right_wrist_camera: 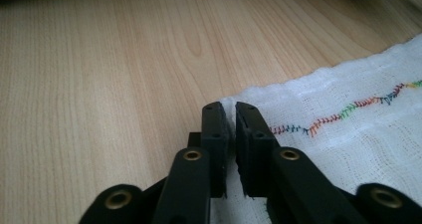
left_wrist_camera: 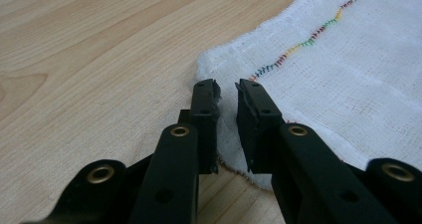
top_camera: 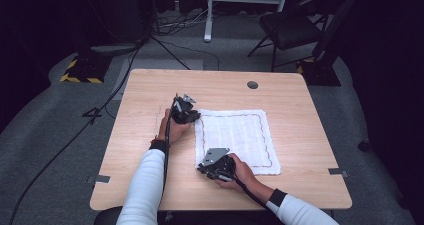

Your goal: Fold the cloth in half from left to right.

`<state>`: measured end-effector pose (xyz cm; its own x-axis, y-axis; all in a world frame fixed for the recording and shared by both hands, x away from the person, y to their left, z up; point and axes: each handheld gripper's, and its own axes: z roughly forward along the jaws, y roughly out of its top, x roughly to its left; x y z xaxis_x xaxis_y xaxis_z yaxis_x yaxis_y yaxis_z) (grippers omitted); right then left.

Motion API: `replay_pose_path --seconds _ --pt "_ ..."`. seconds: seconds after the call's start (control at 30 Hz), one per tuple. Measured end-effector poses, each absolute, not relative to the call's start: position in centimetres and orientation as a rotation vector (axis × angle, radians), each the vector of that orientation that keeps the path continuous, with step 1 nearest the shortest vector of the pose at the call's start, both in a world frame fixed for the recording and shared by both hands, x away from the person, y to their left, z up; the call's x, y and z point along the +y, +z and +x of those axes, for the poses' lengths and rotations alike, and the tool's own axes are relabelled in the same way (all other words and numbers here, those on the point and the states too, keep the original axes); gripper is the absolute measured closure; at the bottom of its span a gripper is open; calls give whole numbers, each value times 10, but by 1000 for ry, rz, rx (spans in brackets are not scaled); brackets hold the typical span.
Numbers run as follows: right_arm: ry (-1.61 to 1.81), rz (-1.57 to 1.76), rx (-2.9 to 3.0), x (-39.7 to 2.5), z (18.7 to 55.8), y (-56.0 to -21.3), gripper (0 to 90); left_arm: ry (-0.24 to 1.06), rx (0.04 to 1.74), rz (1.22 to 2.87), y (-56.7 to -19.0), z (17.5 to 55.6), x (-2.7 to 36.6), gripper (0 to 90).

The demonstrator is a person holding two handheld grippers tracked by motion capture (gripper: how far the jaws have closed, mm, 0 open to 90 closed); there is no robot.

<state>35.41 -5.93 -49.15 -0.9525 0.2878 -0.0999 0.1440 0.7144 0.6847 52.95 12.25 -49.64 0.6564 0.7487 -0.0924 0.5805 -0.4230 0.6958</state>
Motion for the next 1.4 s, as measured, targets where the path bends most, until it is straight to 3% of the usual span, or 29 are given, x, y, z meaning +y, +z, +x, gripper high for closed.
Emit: replay_pose_path --seconds 0.3,0.6,0.87,0.93,1.03,1.2,1.23,1.33,1.37,1.4 --pt "1089 329 2711 -58 352 -481 869 317 1033 2155 -493 526 130 850" --pt "1104 278 2715 -49 348 -475 872 337 1102 2123 -488 519 162 896" --pt "1102 273 2734 -49 348 -478 872 323 1106 2092 -492 518 156 606" --pt "1090 260 2741 -50 346 -480 872 308 1099 2090 -494 520 152 569" --pt "1093 250 2747 -52 344 -480 873 307 1127 2108 -496 524 142 428" --pt "1107 259 2747 -55 343 -478 873 327 1131 2109 -497 528 134 397" --pt "1105 252 2748 -55 343 -478 872 329 1125 2106 -497 528 132 421" --pt "1103 244 2745 -56 342 -477 873 329 1097 2112 -497 527 131 641" --pt "1103 244 2745 -56 342 -477 873 305 1088 2107 -497 527 131 641" --pt "1105 248 2743 -56 342 -476 872 289 1065 2117 -498 527 130 765"
